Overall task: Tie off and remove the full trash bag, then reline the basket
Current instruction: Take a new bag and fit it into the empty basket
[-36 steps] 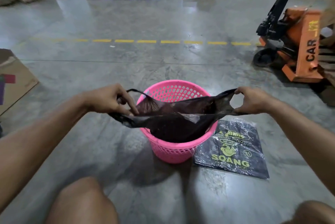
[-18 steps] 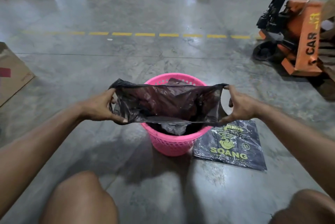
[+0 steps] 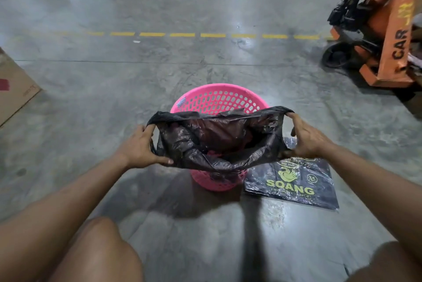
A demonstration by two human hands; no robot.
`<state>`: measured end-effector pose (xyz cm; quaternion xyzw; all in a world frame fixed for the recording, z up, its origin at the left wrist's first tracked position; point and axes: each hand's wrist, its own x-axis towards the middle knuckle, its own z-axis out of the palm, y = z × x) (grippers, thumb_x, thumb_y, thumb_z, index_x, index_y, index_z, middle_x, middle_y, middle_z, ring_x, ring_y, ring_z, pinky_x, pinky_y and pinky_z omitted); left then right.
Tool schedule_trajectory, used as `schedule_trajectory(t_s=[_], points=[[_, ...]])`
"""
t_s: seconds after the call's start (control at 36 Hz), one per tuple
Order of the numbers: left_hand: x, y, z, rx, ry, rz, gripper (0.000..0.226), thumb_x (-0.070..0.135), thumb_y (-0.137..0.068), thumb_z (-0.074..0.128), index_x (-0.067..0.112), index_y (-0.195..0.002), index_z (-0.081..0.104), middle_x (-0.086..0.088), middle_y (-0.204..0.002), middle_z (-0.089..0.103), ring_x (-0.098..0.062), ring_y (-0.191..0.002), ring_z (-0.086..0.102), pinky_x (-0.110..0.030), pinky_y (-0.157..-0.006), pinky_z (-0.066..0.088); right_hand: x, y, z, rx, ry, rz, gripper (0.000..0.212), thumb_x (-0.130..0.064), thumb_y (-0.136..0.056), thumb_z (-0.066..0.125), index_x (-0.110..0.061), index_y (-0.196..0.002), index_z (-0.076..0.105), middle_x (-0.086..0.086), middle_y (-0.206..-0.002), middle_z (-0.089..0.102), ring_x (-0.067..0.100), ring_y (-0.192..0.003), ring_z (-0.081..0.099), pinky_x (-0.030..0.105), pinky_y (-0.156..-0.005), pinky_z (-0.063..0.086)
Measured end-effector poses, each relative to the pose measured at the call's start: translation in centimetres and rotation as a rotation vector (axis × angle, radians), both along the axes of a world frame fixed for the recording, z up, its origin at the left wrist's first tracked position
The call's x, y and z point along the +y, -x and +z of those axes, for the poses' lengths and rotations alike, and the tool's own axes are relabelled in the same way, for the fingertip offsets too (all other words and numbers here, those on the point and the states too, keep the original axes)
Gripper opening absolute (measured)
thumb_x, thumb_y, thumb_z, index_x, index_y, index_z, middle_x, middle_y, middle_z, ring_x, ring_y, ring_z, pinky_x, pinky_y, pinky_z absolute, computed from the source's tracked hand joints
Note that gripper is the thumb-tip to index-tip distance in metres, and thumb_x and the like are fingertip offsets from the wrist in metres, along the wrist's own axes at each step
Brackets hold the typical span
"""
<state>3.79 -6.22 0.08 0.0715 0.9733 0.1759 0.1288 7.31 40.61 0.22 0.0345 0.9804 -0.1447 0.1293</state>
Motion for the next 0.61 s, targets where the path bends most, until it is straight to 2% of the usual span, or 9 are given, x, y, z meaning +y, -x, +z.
schedule_trajectory(t_s=[0.06, 0.11, 0.17, 0.22, 0.25, 0.31, 0.44, 0.56, 0.61], points=[[0.2, 2.0, 0.3, -0.008, -0.089, 0.035, 0.127, 0.073, -0.038, 0.078, 0.023, -0.146, 0.036, -0.014, -0.126, 0.051, -0.029, -0.113, 0.054, -0.041, -0.102, 0.046, 0.6, 2.2, -0.4, -0.023, 0.145, -0.077, 0.111, -0.034, -0.069, 0.091, -0.018, -0.153, 0.021, 0.013, -0.111, 0.060, 0.029, -0.096, 0.061, 0.040, -0.089, 0.052], [0.3, 3.9, 0.6, -0.059, -0.207, 0.076, 0.110, 0.057, -0.045, 0.078, 0.022, -0.143, 0.042, -0.014, -0.126, 0.053, -0.026, -0.095, 0.057, -0.036, -0.086, 0.051, 1.0, 4.5, -0.8, 0.005, 0.297, -0.191, 0.074, -0.015, -0.083, 0.077, -0.011, -0.146, 0.038, 0.015, -0.106, 0.064, 0.028, -0.090, 0.061, 0.042, -0.087, 0.052], [0.8, 5.3, 1.1, -0.205, -0.405, 0.136, 0.067, 0.034, -0.065, 0.076, 0.024, -0.129, 0.057, -0.010, -0.119, 0.056, -0.021, -0.085, 0.058, -0.031, -0.075, 0.052, 1.0, 6.7, -1.0, 0.062, 0.445, -0.287, 0.042, -0.010, -0.091, 0.064, -0.007, -0.132, 0.055, 0.010, -0.097, 0.061, 0.030, -0.087, 0.061, 0.043, -0.082, 0.051], [1.4, 6.5, 1.4, -0.344, -0.631, 0.271, 0.025, 0.021, -0.084, 0.067, 0.024, -0.109, 0.068, -0.006, -0.107, 0.062, -0.019, -0.092, 0.059, -0.031, -0.078, 0.048, 0.4, 8.3, -0.8, 0.091, 0.542, -0.354, 0.015, -0.012, -0.094, 0.058, -0.010, -0.107, 0.064, 0.011, -0.094, 0.060, 0.032, -0.086, 0.062, 0.040, -0.071, 0.046], [1.5, 6.9, 1.5, -0.377, -0.703, 0.343, 0.015, 0.019, -0.089, 0.062, 0.022, -0.102, 0.069, -0.003, -0.104, 0.065, -0.019, -0.093, 0.061, -0.030, -0.078, 0.048, 0.1, 8.8, -0.7, 0.085, 0.568, -0.379, 0.006, -0.015, -0.095, 0.059, -0.014, -0.094, 0.065, 0.013, -0.094, 0.060, 0.030, -0.084, 0.061, 0.037, -0.067, 0.043], [1.8, 7.5, 1.8, -0.379, -0.748, 0.444, 0.013, 0.026, -0.094, 0.060, 0.020, -0.099, 0.070, 0.003, -0.106, 0.069, -0.017, -0.085, 0.064, -0.030, -0.075, 0.049, -0.2, 9.8, -0.8, 0.071, 0.576, -0.416, 0.016, -0.022, -0.095, 0.065, -0.014, -0.081, 0.064, 0.014, -0.089, 0.060, 0.027, -0.081, 0.059, 0.032, -0.061, 0.039], [0.9, 7.1, 1.2, -0.326, -0.769, 0.550, 0.020, 0.040, -0.090, 0.071, 0.021, -0.087, 0.071, 0.006, -0.091, 0.069, -0.015, -0.078, 0.059, -0.029, -0.071, 0.050, -0.2, 10.4, -1.0, 0.079, 0.403, -0.472, 0.035, -0.038, -0.084, 0.077, -0.004, -0.078, 0.076, 0.018, -0.078, 0.070, 0.028, -0.075, 0.059, 0.032, -0.067, 0.041], [-1.3, 6.4, -0.3, -0.418, -1.222, 0.739, 0.029, 0.039, -0.091, 0.068, 0.017, -0.074, 0.062, 0.003, -0.092, 0.075, -0.014, -0.078, 0.068, -0.031, -0.077, 0.052, -0.2, 10.1, -1.2, 0.144, 0.457, -0.552, 0.037, -0.042, -0.070, 0.075, -0.006, -0.064, 0.065, 0.017, -0.072, 0.069, 0.031, -0.075, 0.067, 0.037, -0.066, 0.048], [-1.6, 6.5, -1.1, -0.251, -1.326, 0.845, 0.030, 0.031, -0.092, 0.068, 0.018, -0.070, 0.054, 0.003, -0.069, 0.070, -0.018, -0.076, 0.071, -0.028, -0.073, 0.051, -0.6, 9.6, -0.7, 0.231, 0.527, -0.539, 0.028, -0.038, -0.071, 0.071, -0.015, -0.067, 0.057, 0.010, -0.075, 0.065, 0.034, -0.084, 0.070, 0.039, -0.068, 0.050]])
